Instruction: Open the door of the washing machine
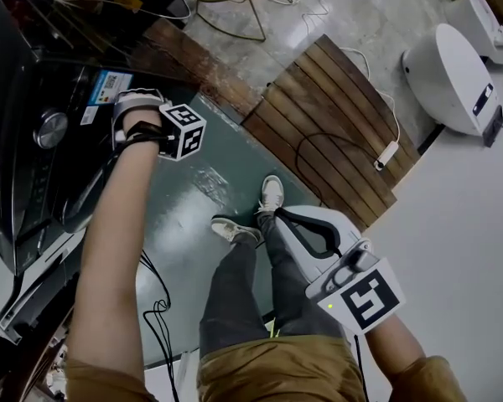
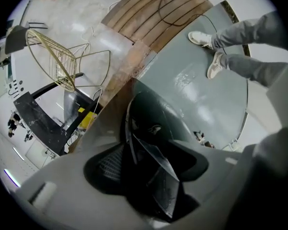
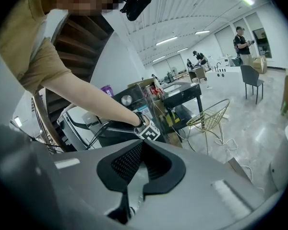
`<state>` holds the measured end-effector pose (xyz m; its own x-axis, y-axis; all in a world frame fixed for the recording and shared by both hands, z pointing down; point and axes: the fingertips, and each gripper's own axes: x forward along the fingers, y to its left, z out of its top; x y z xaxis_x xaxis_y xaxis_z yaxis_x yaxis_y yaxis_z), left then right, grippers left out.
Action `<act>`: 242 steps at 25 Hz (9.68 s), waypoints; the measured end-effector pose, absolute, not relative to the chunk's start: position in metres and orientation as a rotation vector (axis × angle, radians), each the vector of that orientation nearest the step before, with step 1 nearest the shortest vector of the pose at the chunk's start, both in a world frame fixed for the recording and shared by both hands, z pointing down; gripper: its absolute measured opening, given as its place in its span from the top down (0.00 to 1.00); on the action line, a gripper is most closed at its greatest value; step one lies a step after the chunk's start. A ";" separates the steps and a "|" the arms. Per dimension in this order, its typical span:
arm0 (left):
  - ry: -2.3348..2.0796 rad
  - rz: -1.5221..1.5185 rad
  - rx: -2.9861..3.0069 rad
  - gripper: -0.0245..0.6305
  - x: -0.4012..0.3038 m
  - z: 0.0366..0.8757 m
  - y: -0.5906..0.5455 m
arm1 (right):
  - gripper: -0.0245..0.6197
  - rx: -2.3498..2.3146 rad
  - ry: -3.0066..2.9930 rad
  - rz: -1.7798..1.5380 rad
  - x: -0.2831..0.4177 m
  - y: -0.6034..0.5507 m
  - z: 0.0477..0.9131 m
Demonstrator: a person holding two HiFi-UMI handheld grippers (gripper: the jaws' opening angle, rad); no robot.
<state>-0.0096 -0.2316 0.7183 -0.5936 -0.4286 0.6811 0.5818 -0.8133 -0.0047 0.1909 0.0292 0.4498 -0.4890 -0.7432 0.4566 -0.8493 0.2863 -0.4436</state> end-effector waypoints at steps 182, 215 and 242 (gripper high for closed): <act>2.663 -2.051 -1.800 0.73 -0.647 0.637 0.163 | 0.95 0.428 -2.407 0.578 -0.278 0.145 0.503; 2.681 -2.000 -1.757 0.73 -0.703 0.634 0.124 | 0.95 0.452 -2.386 0.610 -0.277 0.161 0.509; 2.768 -1.703 -1.848 0.87 -0.558 0.523 0.166 | 0.95 0.622 -2.505 0.474 -0.161 0.122 0.395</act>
